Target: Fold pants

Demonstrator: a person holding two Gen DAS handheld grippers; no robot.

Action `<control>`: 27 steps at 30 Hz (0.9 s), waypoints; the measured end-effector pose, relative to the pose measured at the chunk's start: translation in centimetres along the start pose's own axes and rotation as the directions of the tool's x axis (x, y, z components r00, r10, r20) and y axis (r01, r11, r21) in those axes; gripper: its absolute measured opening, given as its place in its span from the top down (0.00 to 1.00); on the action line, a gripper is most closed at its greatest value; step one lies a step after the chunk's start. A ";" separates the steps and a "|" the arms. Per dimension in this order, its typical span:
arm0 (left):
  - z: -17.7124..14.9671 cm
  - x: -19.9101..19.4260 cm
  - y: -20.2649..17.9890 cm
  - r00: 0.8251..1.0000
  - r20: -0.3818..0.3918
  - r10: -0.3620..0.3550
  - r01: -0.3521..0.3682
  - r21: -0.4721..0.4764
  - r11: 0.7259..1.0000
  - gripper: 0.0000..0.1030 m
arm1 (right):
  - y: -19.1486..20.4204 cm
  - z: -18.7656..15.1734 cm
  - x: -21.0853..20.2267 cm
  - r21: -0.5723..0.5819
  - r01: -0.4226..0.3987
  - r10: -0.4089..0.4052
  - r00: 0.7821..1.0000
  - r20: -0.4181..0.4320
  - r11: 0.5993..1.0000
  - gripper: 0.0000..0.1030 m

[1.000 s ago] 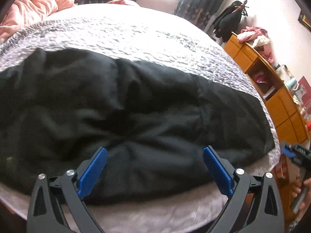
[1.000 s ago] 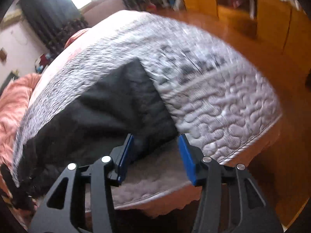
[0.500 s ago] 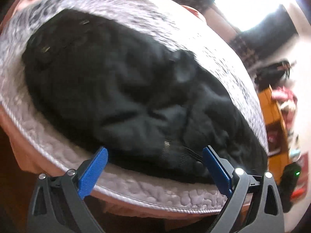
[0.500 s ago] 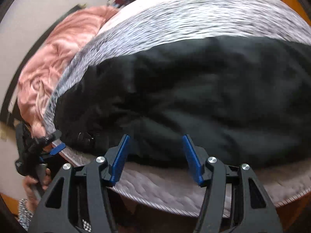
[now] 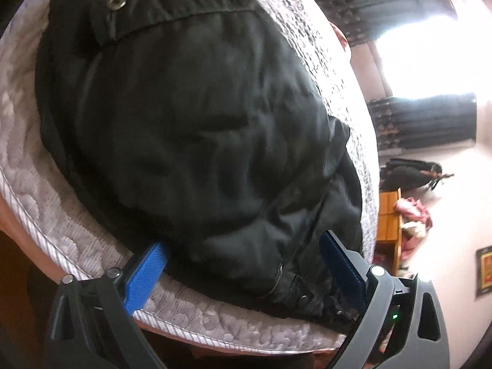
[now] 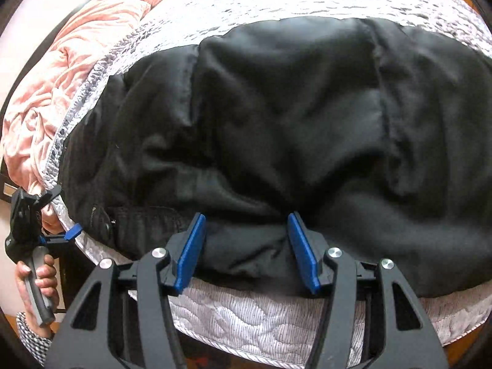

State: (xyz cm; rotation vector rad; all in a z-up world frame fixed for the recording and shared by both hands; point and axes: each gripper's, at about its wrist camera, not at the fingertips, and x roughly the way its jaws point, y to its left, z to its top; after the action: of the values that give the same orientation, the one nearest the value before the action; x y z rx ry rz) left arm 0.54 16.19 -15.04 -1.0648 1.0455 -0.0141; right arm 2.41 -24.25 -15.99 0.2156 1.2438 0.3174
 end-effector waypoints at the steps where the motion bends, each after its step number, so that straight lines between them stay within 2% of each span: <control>1: 0.1 0.0 0.2 1.000 -0.003 -0.013 0.013 -0.009 1.000 0.06 | 0.4 0.0 0.0 -0.011 0.010 -0.010 1.000 0.000 1.000 0.45; 2: 0.2 -0.1 0.7 1.000 -0.002 -0.023 0.023 -0.016 1.000 0.06 | 0.7 0.0 0.0 -0.020 0.014 -0.014 1.000 0.001 1.000 0.44; 4: 0.3 -0.2 1.2 0.999 0.010 -0.037 0.038 -0.060 0.997 0.13 | 1.0 0.0 0.3 -0.030 0.012 -0.012 1.000 0.004 0.999 0.37; 5: 0.4 -0.4 1.6 0.999 0.027 -0.041 0.043 -0.088 0.995 0.27 | 1.2 0.0 0.4 -0.036 0.012 -0.012 1.000 0.004 0.999 0.36; 6: 0.4 -0.7 2.0 0.998 0.048 -0.038 0.043 -0.113 0.993 0.50 | 1.5 0.1 0.6 -0.043 0.018 -0.018 1.000 0.004 0.999 0.34; 8: 0.5 -0.4 2.2 0.998 0.063 -0.012 0.020 -0.120 0.993 0.73 | 1.8 0.0 0.7 -0.060 0.031 -0.031 1.000 0.000 0.998 0.32; 12: 0.1 -1.3 1.7 0.994 0.100 -0.050 0.056 -0.064 0.996 0.86 | 2.1 0.0 0.8 -0.061 0.029 -0.029 1.000 0.000 0.998 0.30; 15: -0.9 -3.2 -0.2 0.986 0.159 -0.059 0.056 0.025 0.998 0.91 | 2.0 0.1 0.8 -0.051 0.018 -0.018 1.000 -0.003 0.999 0.30; 17: -1.9 -4.4 -0.8 0.980 0.192 -0.056 0.047 0.051 0.998 0.93 | 1.9 0.1 0.8 -0.048 0.016 -0.016 1.000 -0.006 0.999 0.30; 19: -2.3 -4.4 0.1 0.981 0.194 -0.007 -0.002 0.049 0.999 0.93 | 2.0 0.1 0.8 -0.053 0.021 -0.021 1.000 -0.010 0.998 0.30; 22: -2.3 -1.7 2.4 0.986 0.150 0.075 -0.079 0.025 0.997 0.92 | 2.4 0.3 1.1 -0.069 0.045 -0.046 0.999 -0.021 0.997 0.30; 24: -1.9 -1.0 2.5 0.984 0.154 0.089 -0.098 0.052 0.994 0.89 | 2.7 0.4 1.1 -0.078 0.051 -0.053 0.998 -0.026 0.996 0.30; 26: -2.0 -1.4 0.8 0.977 0.159 0.142 -0.160 0.104 0.982 0.84 | 2.5 0.5 0.6 -0.058 0.025 -0.026 0.999 -0.019 0.998 0.31; 27: -2.2 -1.9 -0.4 0.972 0.160 0.174 -0.198 0.143 0.970 0.73 | 2.3 0.5 0.2 -0.042 0.010 -0.011 1.000 -0.011 0.999 0.32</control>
State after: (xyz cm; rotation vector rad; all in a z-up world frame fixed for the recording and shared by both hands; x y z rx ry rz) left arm -1.90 15.31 -13.66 -0.8087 0.9905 0.1299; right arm 2.63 -22.08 -15.25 0.1716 1.2474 0.3356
